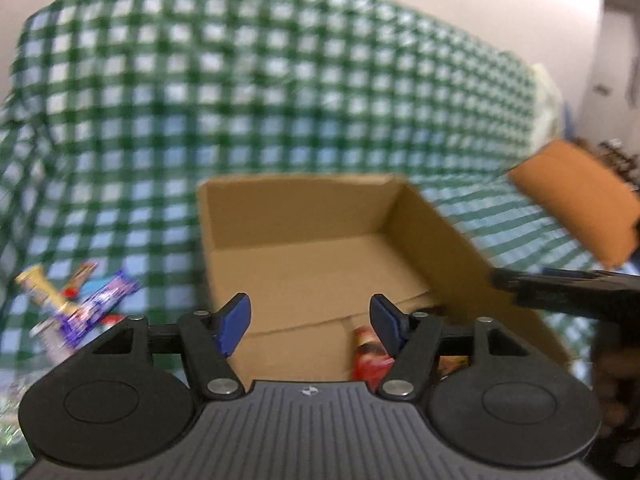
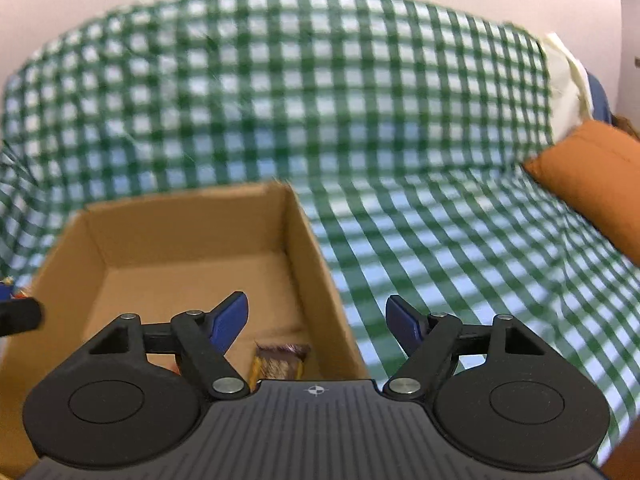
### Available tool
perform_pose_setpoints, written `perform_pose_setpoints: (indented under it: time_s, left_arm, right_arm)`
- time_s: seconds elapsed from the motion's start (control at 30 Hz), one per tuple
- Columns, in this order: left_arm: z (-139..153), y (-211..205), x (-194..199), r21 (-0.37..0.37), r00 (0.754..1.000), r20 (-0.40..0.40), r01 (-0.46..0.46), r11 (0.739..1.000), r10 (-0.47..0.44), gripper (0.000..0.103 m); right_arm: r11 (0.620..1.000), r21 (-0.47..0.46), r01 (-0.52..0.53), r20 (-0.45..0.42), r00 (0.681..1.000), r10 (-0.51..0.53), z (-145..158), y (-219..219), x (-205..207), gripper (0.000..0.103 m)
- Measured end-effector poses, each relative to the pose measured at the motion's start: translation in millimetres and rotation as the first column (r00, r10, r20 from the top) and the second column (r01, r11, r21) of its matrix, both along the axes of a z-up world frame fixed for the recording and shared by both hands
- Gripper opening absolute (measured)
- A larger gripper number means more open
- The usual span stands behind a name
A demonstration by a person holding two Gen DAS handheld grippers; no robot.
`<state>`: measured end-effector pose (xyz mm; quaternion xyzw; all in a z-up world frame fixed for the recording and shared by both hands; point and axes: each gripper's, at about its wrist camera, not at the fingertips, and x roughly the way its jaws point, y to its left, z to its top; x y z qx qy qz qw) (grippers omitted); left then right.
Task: Organize snacks
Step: 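Open both tools to drop the pouch and biscuit bar into the box, then move both tools back to the snack pile and grasp the red square candy packet with the right tool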
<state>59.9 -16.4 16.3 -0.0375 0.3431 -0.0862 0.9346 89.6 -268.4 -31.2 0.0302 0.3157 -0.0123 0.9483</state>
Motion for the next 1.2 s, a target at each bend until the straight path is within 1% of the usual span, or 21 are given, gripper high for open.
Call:
perform_pose_setpoints:
  time_s: [0.03, 0.13, 0.17, 0.2, 0.23, 0.37, 0.5, 0.63, 0.83, 0.93, 1.0, 1.03, 1.07, 1.2]
  left_arm:
    - [-4, 3, 4, 0.009, 0.999, -0.030, -0.021, 1.000, 0.021, 0.069]
    - [-13, 9, 10, 0.031, 0.995, -0.080, -0.050, 0.998, 0.053, 0.066]
    - [-16, 9, 11, 0.033, 0.994, -0.092, -0.052, 0.998, 0.055, 0.065]
    - [-17, 9, 12, 0.033, 0.993, -0.099, -0.054, 0.998, 0.057, 0.064]
    - [-18, 9, 13, 0.031, 0.993, -0.104, -0.053, 0.998, 0.056, 0.063]
    - [-20, 8, 10, 0.033, 0.993, -0.101, -0.053, 0.998, 0.056, 0.063]
    - [-19, 7, 8, 0.031, 0.994, -0.095, -0.049, 0.998, 0.051, 0.063]
    - [-20, 4, 11, 0.015, 0.995, -0.092, -0.045, 0.999, 0.046, 0.063]
    - [-22, 1, 12, 0.020, 0.996, -0.090, -0.021, 1.000, 0.023, 0.063]
    - [-22, 2, 13, 0.018, 0.996, -0.092, -0.020, 1.000, 0.022, 0.063]
    - [-21, 4, 12, 0.014, 0.996, -0.082, -0.022, 1.000, 0.023, 0.063]
    - [-19, 4, 11, 0.020, 0.997, -0.069, -0.023, 1.000, 0.024, 0.063]
    - [-17, 6, 8, 0.028, 0.998, -0.055, -0.022, 0.999, 0.024, 0.063]
    - [-9, 16, -4, 0.042, 1.000, 0.003, -0.023, 0.999, 0.023, 0.063]
  right_arm:
    - [1.000, -0.001, 0.011, -0.021, 1.000, -0.011, -3, -2, 3, 0.074]
    - [1.000, -0.004, 0.025, -0.057, 0.998, -0.025, -10, -5, 8, 0.067]
    - [1.000, -0.004, 0.024, -0.066, 0.997, -0.025, -12, -5, 9, 0.059]
    - [1.000, -0.007, 0.024, -0.075, 0.997, -0.024, -14, -6, 10, 0.053]
    - [1.000, -0.007, 0.022, -0.086, 0.996, -0.023, -16, -6, 11, 0.045]
    - [0.999, -0.020, 0.026, -0.121, 0.992, -0.029, -21, -3, 11, 0.032]
    - [0.998, -0.031, 0.046, -0.142, 0.989, -0.050, -25, -6, 12, 0.024]
    - [0.998, -0.033, 0.054, -0.144, 0.988, -0.058, -25, -8, 11, 0.024]
    - [0.996, -0.038, 0.078, -0.147, 0.986, -0.083, -26, -9, 9, 0.024]
    - [0.996, -0.015, 0.085, -0.133, 0.987, -0.086, -22, -10, 6, 0.025]
    - [0.997, -0.007, 0.072, -0.096, 0.993, -0.072, -17, -8, 2, 0.033]
    - [0.998, -0.005, 0.060, -0.080, 0.995, -0.061, -15, -6, 1, 0.042]
    - [0.999, -0.001, 0.045, -0.065, 0.997, -0.045, -14, -4, -1, 0.044]
    - [1.000, 0.013, -0.012, -0.004, 1.000, 0.012, -6, 8, -6, 0.044]
